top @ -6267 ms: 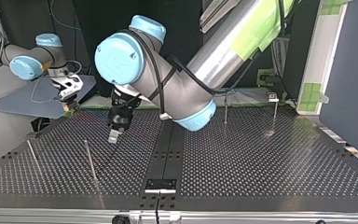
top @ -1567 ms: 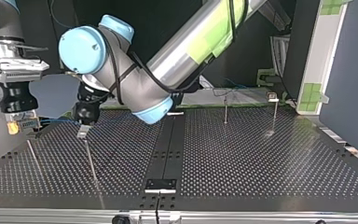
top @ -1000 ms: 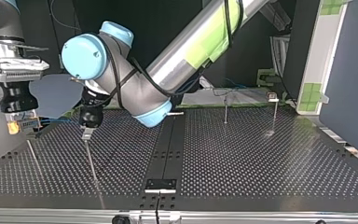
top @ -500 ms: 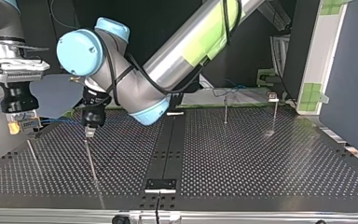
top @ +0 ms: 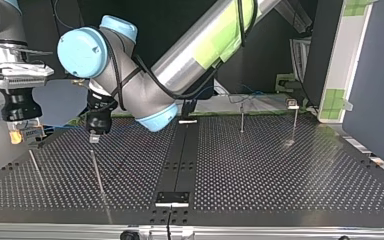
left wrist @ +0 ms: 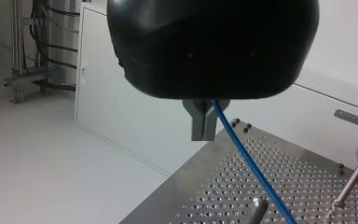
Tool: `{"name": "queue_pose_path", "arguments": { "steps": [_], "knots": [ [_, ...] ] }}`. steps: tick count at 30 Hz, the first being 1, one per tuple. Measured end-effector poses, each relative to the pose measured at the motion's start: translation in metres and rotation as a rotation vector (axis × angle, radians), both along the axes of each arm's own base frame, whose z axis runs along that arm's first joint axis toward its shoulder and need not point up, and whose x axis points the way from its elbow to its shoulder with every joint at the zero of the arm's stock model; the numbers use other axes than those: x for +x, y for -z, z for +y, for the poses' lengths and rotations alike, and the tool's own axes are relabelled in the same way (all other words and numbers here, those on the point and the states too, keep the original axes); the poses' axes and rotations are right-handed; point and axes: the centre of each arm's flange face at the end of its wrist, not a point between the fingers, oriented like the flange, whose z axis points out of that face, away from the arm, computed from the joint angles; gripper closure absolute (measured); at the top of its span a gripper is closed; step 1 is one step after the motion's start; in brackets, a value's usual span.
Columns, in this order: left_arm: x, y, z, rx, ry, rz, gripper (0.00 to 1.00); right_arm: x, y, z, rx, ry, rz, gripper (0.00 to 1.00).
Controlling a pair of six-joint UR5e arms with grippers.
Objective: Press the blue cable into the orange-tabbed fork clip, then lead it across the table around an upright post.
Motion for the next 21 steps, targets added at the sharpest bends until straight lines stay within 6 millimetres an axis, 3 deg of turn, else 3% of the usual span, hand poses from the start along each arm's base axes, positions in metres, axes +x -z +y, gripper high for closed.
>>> {"name": "queue_pose_path", "arguments": {
  "steps": [21],
  "knots": [
    [0.0072, -0.0022, 0.0087, 0.120, -0.106, -0.069, 0.99, -0.0002, -0.0009, -0.0026, -0.002, 0.001, 0.000, 1.00]
  ]
}}
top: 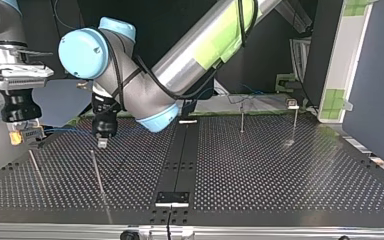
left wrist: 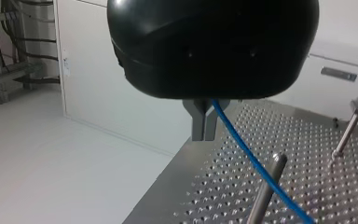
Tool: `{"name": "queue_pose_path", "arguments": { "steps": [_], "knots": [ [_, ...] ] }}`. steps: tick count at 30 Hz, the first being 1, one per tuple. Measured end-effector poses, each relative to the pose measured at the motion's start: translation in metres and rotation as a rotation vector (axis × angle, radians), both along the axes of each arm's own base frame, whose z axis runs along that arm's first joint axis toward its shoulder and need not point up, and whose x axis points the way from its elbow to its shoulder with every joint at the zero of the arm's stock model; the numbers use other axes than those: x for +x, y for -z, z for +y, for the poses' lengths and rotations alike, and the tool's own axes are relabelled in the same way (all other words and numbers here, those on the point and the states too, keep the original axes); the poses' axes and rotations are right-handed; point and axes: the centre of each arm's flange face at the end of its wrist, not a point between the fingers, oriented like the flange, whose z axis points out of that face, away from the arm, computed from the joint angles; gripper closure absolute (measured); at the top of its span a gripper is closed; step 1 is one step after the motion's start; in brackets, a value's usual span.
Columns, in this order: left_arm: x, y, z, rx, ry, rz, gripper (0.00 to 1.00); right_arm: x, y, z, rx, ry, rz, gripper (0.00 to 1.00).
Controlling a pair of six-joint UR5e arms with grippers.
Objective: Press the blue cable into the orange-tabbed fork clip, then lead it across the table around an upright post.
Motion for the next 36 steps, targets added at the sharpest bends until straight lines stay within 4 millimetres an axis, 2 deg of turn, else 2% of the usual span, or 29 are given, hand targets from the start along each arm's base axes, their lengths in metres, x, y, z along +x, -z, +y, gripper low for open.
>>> {"name": "queue_pose_path", "arguments": {
  "steps": [8, 20, 26, 36],
  "knots": [
    [0.007, -0.005, -0.001, 0.021, -0.013, -0.056, 0.99, 0.000, -0.008, -0.004, -0.011, -0.001, -0.006, 1.00],
    [0.037, -0.008, -0.004, 0.050, 0.019, -0.153, 0.99, -0.001, -0.014, -0.025, 0.001, 0.006, -0.002, 1.00],
    [0.062, 0.001, -0.005, 0.071, 0.032, -0.174, 0.99, -0.002, -0.011, -0.043, 0.024, 0.011, -0.003, 1.00],
    [0.104, 0.027, -0.010, 0.074, 0.031, -0.175, 0.99, -0.003, -0.007, -0.080, 0.037, 0.021, -0.004, 1.00]
  ]
}}
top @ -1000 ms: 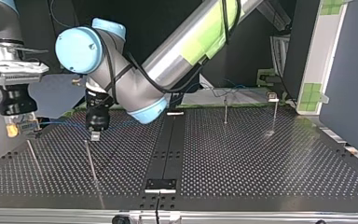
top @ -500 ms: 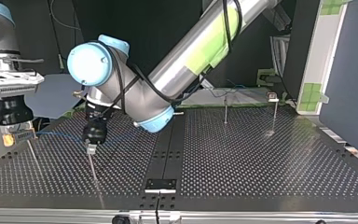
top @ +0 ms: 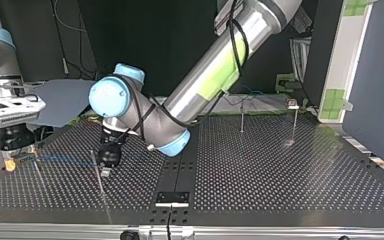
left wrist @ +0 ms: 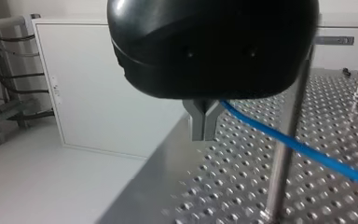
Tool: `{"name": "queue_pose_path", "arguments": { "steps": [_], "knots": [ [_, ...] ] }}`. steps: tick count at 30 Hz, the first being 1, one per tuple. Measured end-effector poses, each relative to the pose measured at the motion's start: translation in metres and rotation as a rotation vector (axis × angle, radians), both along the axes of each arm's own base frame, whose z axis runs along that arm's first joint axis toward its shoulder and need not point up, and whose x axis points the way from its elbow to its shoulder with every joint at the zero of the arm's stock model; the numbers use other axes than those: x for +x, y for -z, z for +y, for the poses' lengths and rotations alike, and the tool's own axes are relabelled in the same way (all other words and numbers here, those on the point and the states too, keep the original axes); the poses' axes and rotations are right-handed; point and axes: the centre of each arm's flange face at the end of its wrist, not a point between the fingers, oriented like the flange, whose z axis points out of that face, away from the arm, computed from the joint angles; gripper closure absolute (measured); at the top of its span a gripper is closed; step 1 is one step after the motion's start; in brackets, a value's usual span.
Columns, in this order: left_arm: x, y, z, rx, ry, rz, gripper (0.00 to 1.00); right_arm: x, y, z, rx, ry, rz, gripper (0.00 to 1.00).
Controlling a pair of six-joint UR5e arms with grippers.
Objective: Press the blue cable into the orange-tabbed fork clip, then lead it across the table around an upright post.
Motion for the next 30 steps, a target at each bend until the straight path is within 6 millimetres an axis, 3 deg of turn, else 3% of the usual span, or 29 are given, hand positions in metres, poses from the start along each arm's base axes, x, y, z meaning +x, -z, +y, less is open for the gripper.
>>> {"name": "queue_pose_path", "arguments": {
  "steps": [5, 14, 21, 30],
  "knots": [
    [0.013, 0.011, -0.001, 0.005, -0.003, 0.002, 0.99, 0.000, 0.002, -0.018, -0.001, 0.005, 0.001, 1.00],
    [0.026, 0.006, 0.005, -0.021, -0.014, -0.004, 0.99, 0.000, 0.006, -0.053, -0.012, 0.011, 0.002, 1.00],
    [0.035, 0.026, 0.008, -0.004, -0.024, 0.031, 0.99, 0.001, -0.003, -0.069, -0.039, 0.013, 0.002, 1.00],
    [0.040, 0.034, 0.009, 0.003, -0.029, 0.042, 0.99, 0.005, 0.015, -0.079, -0.019, 0.011, 0.019, 1.00]
  ]
}}
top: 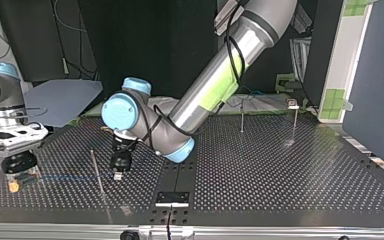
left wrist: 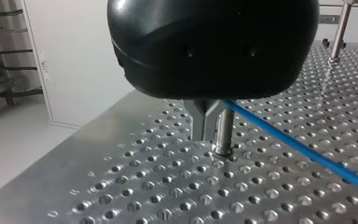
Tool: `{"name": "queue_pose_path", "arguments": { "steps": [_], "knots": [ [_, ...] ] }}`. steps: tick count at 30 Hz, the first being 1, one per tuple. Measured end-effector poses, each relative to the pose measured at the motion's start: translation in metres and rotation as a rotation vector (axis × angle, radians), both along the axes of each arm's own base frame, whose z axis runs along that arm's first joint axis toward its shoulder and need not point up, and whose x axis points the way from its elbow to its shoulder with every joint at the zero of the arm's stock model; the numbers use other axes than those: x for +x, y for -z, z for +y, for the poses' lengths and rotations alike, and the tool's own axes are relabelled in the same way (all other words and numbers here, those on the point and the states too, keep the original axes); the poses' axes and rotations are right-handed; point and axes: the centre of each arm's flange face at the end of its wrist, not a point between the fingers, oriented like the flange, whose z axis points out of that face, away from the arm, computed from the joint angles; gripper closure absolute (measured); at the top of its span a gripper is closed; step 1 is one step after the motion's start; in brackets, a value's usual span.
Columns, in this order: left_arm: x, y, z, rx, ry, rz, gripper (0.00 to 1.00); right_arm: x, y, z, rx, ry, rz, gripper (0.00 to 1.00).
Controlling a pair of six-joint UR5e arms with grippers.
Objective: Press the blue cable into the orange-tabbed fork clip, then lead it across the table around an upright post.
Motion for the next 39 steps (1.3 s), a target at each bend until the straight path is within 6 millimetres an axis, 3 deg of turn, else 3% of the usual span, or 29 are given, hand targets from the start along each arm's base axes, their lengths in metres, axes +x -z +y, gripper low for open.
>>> {"name": "queue_pose_path", "arguments": {
  "steps": [13, 21, 23, 24, 26, 28, 29, 30, 32, 33, 35, 39],
  "knots": [
    [0.018, 0.042, -0.001, 0.035, 0.016, 0.036, 0.99, 0.004, 0.036, -0.006, 0.049, 0.008, 0.036, 1.00],
    [0.023, 0.044, 0.004, 0.038, 0.006, 0.039, 0.97, -0.001, 0.096, -0.011, 0.152, 0.024, 0.049, 1.00],
    [0.023, 0.044, 0.005, 0.038, 0.002, 0.039, 0.87, -0.001, 0.111, -0.010, 0.179, 0.027, 0.052, 1.00],
    [0.023, 0.044, 0.005, 0.038, -0.002, 0.040, 0.87, -0.002, 0.117, -0.010, 0.188, 0.029, 0.053, 1.00],
    [0.023, 0.044, 0.006, 0.039, -0.007, 0.041, 0.62, -0.002, 0.130, -0.009, 0.205, 0.032, 0.054, 1.00],
    [0.023, 0.045, 0.007, 0.043, -0.014, 0.046, 0.56, -0.002, 0.139, -0.008, 0.213, 0.033, 0.055, 1.00],
    [0.023, 0.045, 0.007, 0.046, -0.017, 0.050, 0.39, -0.003, 0.144, -0.007, 0.218, 0.034, 0.056, 1.00],
    [0.023, 0.046, 0.008, 0.052, -0.022, 0.054, 0.39, -0.003, 0.148, -0.006, 0.221, 0.035, 0.056, 1.00],
    [0.022, 0.047, 0.010, 0.062, -0.032, 0.062, 0.17, -0.003, 0.155, -0.004, 0.228, 0.040, 0.057, 1.00],
    [0.022, 0.048, 0.011, 0.069, -0.042, 0.068, 0.17, -0.004, 0.158, -0.003, 0.231, 0.042, 0.057, 1.00],
    [0.021, 0.049, 0.013, 0.081, -0.056, 0.077, 0.00, -0.004, 0.164, -0.002, 0.234, 0.045, 0.057, 1.00],
    [0.020, 0.051, 0.017, 0.103, -0.079, 0.095, 0.00, -0.004, 0.174, 0.001, 0.235, 0.050, 0.054, 1.00]
  ]
}}
